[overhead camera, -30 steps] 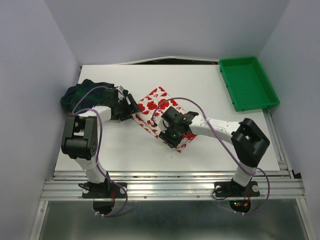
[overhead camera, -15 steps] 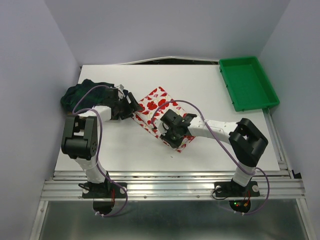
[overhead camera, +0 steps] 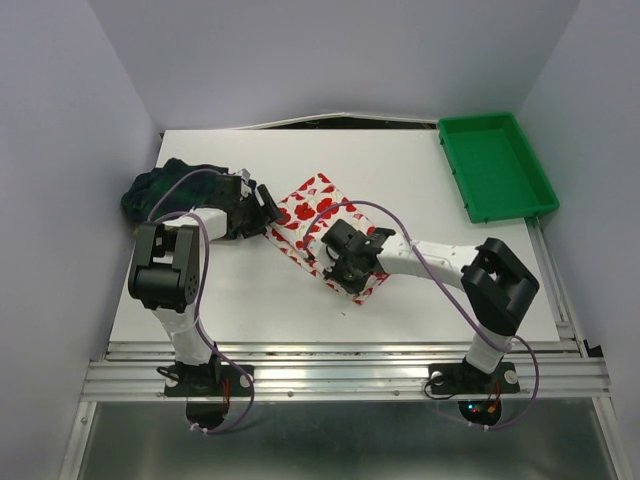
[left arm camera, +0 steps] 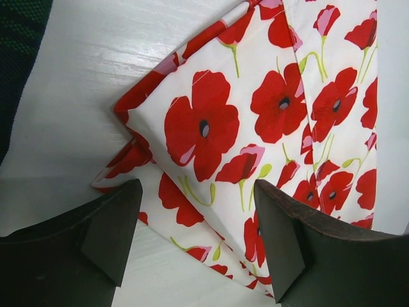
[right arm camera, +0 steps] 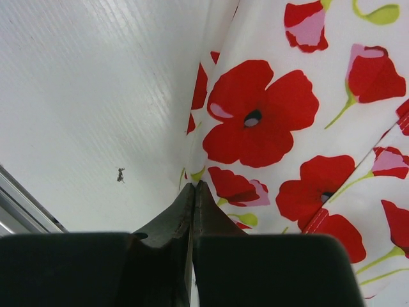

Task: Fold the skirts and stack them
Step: Fold the skirt

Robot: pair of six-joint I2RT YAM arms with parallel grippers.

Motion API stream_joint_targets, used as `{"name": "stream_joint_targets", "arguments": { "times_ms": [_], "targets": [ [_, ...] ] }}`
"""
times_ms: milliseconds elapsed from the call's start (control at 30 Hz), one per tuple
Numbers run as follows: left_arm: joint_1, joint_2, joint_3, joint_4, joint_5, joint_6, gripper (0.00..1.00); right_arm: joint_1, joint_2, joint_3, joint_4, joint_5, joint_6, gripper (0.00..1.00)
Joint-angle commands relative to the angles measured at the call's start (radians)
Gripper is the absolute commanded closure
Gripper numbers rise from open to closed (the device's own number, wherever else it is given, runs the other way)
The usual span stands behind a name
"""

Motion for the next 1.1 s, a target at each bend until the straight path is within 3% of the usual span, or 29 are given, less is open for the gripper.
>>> {"name": "stream_joint_targets", "arguments": {
  "times_ms": [0,600,633,700,867,1000,1067],
  "targets": [
    [-0.002,0.01,0.023,-0.032,-0.061,0.023,0.17,0.01,-0.065,-0.021,-0.031,0.033,-0.028,0.99],
    [-0.003,0.007,0.043,-0.043,-0.062,0.038,0.14,0.01,-0.056,-0.042,-0.005,-0.088,0.03,0.99],
    [-0.003,0.004,0.044,-0.043,-0.055,0.044,0.14,0.01,-0.047,-0.032,-0.001,-0.095,0.035,0.96],
    [-0.009,-0.013,0.058,-0.045,-0.036,0.055,0.1,0.01,-0.025,0.01,-0.007,-0.111,0.053,0.77],
    [-0.029,-0.111,0.092,-0.049,-0.004,0.109,0.06,-0.002,-0.06,0.093,-0.023,-0.106,0.067,0.52],
    [-0.029,-0.217,0.141,-0.084,-0.022,0.164,0.05,-0.096,-0.112,0.188,-0.04,-0.166,0.075,0.5],
    [-0.029,-0.275,0.158,-0.118,-0.045,0.207,0.05,-0.207,-0.122,0.241,-0.048,-0.233,0.069,0.49]
  ]
}}
